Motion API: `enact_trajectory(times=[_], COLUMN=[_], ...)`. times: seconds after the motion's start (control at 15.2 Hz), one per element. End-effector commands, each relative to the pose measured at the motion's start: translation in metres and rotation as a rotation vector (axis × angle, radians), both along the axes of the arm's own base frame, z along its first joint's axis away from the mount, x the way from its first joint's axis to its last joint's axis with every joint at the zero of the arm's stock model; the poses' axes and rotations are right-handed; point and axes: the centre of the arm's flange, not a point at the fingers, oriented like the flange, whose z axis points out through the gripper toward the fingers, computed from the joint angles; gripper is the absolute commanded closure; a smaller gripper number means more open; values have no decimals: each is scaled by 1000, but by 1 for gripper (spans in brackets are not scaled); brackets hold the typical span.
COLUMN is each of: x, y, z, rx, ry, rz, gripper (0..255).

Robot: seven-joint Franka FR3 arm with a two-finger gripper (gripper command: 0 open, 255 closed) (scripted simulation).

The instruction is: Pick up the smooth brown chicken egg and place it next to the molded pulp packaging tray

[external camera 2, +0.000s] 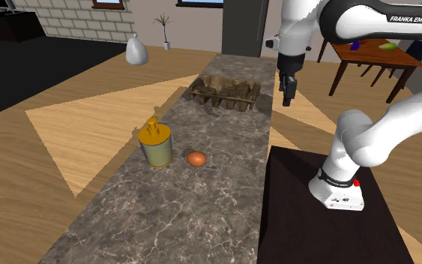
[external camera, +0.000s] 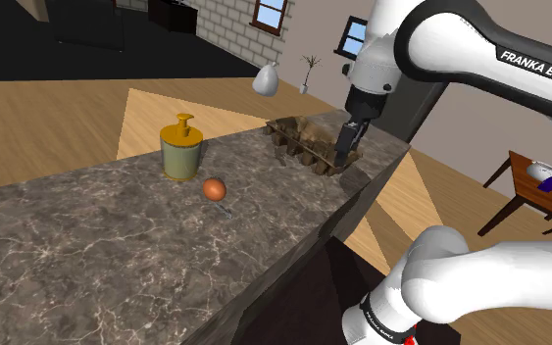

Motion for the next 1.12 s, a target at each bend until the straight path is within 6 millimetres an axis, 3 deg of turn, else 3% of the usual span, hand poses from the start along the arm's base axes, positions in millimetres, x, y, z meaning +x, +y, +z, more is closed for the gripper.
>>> enact_trajectory(times=[0.0,1.06], x=[0,84], y=[0,59], z=[0,-155], rx=[0,24], ry=[0,-301], rz=[0,-12], gripper=[0,0])
